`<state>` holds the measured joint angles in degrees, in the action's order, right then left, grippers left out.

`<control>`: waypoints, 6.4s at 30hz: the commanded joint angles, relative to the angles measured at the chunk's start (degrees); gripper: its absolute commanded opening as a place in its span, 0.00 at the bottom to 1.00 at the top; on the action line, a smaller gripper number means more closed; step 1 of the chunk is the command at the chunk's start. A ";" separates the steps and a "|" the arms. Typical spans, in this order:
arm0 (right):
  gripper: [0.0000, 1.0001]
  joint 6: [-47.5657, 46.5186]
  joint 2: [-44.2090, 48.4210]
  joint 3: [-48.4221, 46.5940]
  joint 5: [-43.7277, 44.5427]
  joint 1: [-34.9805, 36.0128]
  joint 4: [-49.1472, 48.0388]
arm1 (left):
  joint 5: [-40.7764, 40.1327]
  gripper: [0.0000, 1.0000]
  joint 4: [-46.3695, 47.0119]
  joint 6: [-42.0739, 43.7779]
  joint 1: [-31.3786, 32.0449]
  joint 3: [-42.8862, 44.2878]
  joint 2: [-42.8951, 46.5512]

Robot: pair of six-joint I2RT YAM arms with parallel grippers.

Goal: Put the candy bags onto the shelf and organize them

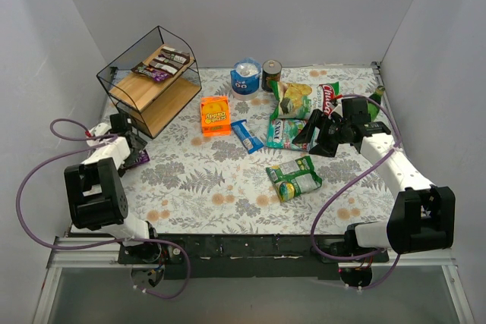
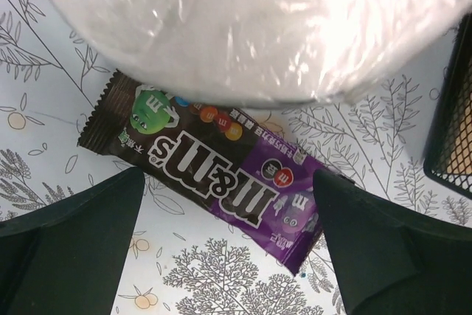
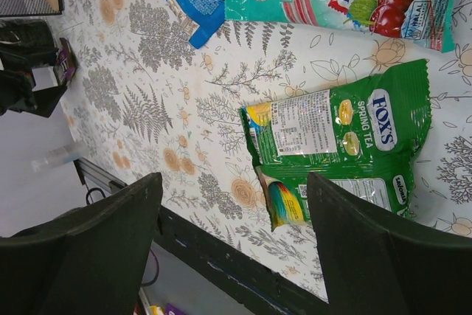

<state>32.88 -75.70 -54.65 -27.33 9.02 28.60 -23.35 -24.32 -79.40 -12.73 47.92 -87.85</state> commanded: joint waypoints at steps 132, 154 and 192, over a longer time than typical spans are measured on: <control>0.68 -10.82 -10.26 -6.25 9.05 27.90 -3.02 | 11.93 0.06 4.63 -35.57 31.80 -32.54 34.07; 0.68 -10.47 -9.29 -6.17 10.72 27.55 -2.41 | 9.38 0.00 -1.97 -16.06 31.80 -16.81 34.68; 0.90 -12.93 -3.66 -8.72 13.98 16.12 1.99 | 30.39 0.00 -12.07 6.01 9.57 47.96 -1.87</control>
<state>21.58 -79.22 -60.80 -12.16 25.98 31.55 5.08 -33.91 -74.37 -1.41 90.72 -88.60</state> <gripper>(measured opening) 0.904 0.010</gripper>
